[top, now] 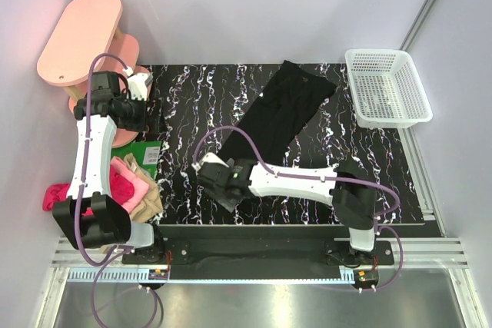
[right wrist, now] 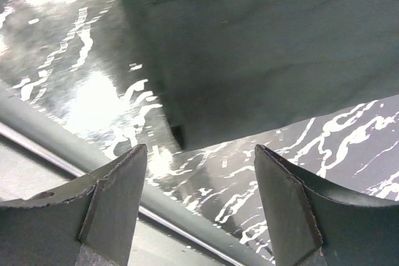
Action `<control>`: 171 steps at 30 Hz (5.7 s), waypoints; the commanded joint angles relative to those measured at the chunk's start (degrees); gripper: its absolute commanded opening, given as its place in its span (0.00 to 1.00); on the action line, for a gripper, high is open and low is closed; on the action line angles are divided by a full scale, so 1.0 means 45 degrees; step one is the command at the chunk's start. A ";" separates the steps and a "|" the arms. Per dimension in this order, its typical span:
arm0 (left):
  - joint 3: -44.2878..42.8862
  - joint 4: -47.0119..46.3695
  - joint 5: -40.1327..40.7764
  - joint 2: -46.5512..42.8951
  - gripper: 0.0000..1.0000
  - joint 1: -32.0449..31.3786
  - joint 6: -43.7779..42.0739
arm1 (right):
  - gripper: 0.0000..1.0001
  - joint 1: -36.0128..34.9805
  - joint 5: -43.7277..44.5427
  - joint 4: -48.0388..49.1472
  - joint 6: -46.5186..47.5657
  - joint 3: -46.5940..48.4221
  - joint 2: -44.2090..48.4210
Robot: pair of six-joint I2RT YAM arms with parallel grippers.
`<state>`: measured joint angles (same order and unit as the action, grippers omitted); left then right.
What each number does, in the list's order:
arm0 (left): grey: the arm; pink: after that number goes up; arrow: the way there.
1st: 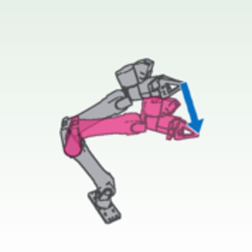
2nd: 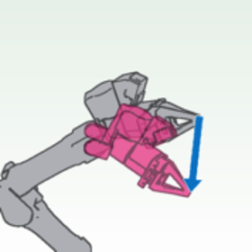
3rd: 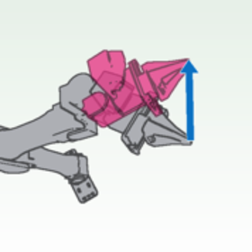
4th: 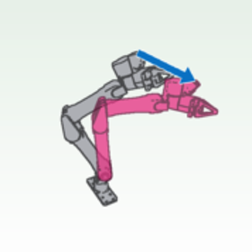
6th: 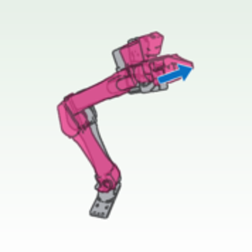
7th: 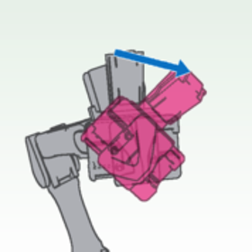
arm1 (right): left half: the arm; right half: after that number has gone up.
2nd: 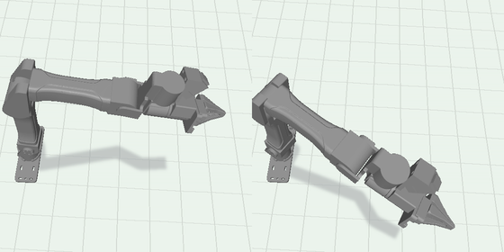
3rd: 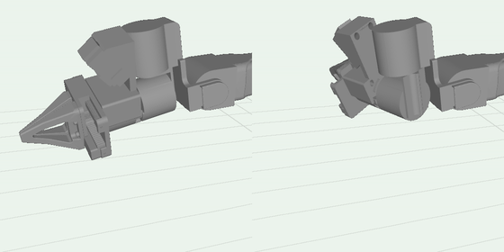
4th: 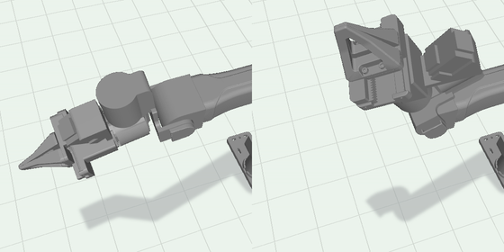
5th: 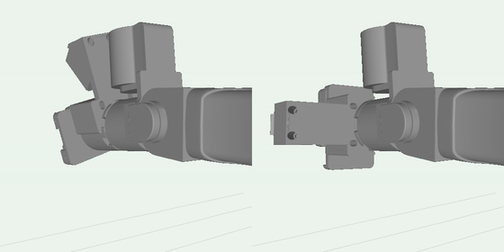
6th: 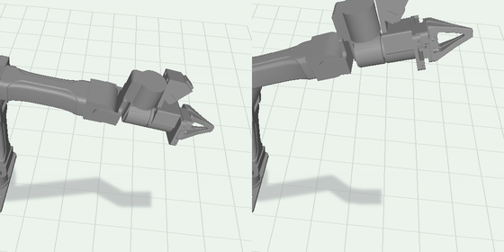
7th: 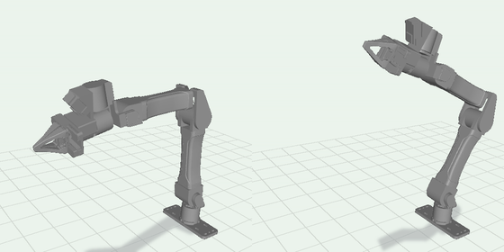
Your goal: Fold and stack the t-shirts
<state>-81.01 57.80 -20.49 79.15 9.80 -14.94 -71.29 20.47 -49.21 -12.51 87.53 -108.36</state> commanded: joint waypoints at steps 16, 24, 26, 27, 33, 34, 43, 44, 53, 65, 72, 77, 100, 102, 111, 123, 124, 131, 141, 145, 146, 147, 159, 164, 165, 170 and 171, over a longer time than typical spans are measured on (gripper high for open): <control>0.0503 -0.0228 -0.0896 -0.0129 0.99 0.0009 -0.0352 | 0.74 -0.1385 0.1915 0.0545 -0.0267 0.2696 -0.3908; 0.0561 -0.0228 -0.0857 0.0027 0.99 -0.0010 -0.0606 | 0.73 -0.1112 0.2541 0.0604 0.0281 0.3226 -0.4495; 0.0542 -0.0227 -0.0798 0.0047 0.99 -0.0010 -0.0645 | 0.72 -0.0859 0.2522 0.0662 0.0222 0.3109 -0.4476; 0.0542 -0.0227 -0.0817 0.0066 0.99 -0.0010 -0.0664 | 0.72 -0.0722 0.2406 0.0662 0.0183 0.3031 -0.4418; 0.0483 -0.0247 -0.0798 0.0183 0.99 0.0009 -0.0704 | 0.70 -0.0019 0.2171 0.1072 0.0007 0.2074 -0.3949; 0.0464 -0.0228 -0.0817 0.0203 0.99 -0.0010 -0.0704 | 0.70 0.0059 0.2112 0.1130 -0.0012 0.1861 -0.3929; 0.0327 -0.0228 -0.0739 0.0262 0.99 -0.0010 -0.0664 | 0.63 0.0236 0.0785 0.1794 -0.0597 0.1235 -0.4026; 0.0327 -0.0227 -0.0701 0.0262 0.99 -0.0010 -0.0684 | 0.62 0.0236 0.0551 0.1795 -0.0676 0.1195 -0.4065; 0.0327 -0.0247 -0.0700 0.0262 0.99 -0.0010 -0.0645 | 0.36 0.0236 -0.0271 0.2069 -0.1360 0.0843 -0.4183; 0.0308 -0.0208 -0.0680 0.0008 0.99 -0.0010 -0.0723 | 0.00 -0.0115 -0.1522 0.1114 -0.1244 0.1915 -0.3461; 0.0308 -0.0208 -0.0740 -0.0188 0.99 -0.0010 -0.0781 | 0.00 -0.1675 -0.1755 -0.1170 -0.1164 0.3887 -0.3070; 0.0366 -0.0169 -0.0798 -0.0266 0.99 -0.0010 -0.0841 | 0.00 -0.1951 -0.1621 -0.1466 -0.1632 0.4202 -0.1978; 0.0112 -0.0052 -0.0661 0.0105 0.99 0.0009 -0.1075 | 0.00 0.3377 -0.1618 -0.0081 0.0104 0.1565 0.0507; 0.0132 -0.0032 -0.0681 0.0144 0.99 0.0009 -0.1094 | 0.00 0.3672 -0.1697 0.0133 0.0494 0.1682 0.0311; 0.0249 -0.0032 -0.0739 0.0320 0.99 0.0009 -0.1133 | 0.00 0.5430 -0.2518 0.0779 0.1588 0.2560 -0.1056; 0.0503 -0.0032 -0.0778 0.0437 0.99 -0.0030 -0.1250 | 0.00 0.6915 -0.2732 0.0896 0.1902 0.3753 -0.2541; 0.0522 -0.0032 -0.0798 0.0437 0.99 -0.0030 -0.1270 | 0.00 0.7051 -0.2616 0.0897 0.1844 0.3753 -0.2755; 0.0815 0.0026 -0.0915 0.0223 0.99 -0.0030 -0.1485 | 0.85 0.7598 -0.0938 0.0586 0.1590 0.4766 -0.3635; 0.0991 0.0183 -0.0837 -0.0070 0.99 -0.0011 -0.1719 | 0.86 0.7989 0.2777 -0.1543 0.0849 0.8946 -0.3910; 0.1088 0.0202 -0.1090 -0.0110 0.99 -0.0049 -0.1700 | 0.81 0.7951 -0.1510 -0.2735 -0.0186 0.8990 -0.3286; 0.1166 0.0202 -0.1149 -0.0090 0.99 -0.0050 -0.1642 | 0.80 0.7951 -0.2546 -0.2659 -0.0420 0.8581 -0.2801; 0.1206 0.0202 -0.1304 -0.0032 0.99 -0.0050 -0.1602 | 0.79 0.7970 -0.4181 -0.2465 -0.0886 0.7436 -0.2545; 0.1597 0.0163 -0.1325 0.0203 0.99 -0.0264 -0.1660 | 0.78 0.8146 -0.8923 0.1853 -0.2786 0.1373 -0.0218; 0.1499 0.0163 -0.1306 0.0262 0.99 -0.0323 -0.1641 | 0.76 0.8671 -0.8748 0.2126 -0.2650 0.0961 -0.0627; 0.1499 0.0144 -0.1306 0.0242 0.99 -0.0323 -0.1660 | 0.76 0.8809 -0.8690 0.2185 -0.2610 0.0941 -0.0705; 0.1597 0.0144 -0.1072 0.0203 0.99 -0.0343 -0.1758 | 0.75 1.0076 -0.9078 0.2517 -0.2279 0.0804 -0.1467; 0.1597 0.0163 -0.1033 0.0222 0.99 -0.0362 -0.1778 | 0.74 1.0234 -0.9119 0.2672 -0.2259 0.0784 -0.1564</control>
<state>-73.54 59.27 -24.99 80.75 8.51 -21.71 -29.21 -18.37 -40.93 -23.79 91.42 -113.71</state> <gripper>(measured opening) 0.987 0.749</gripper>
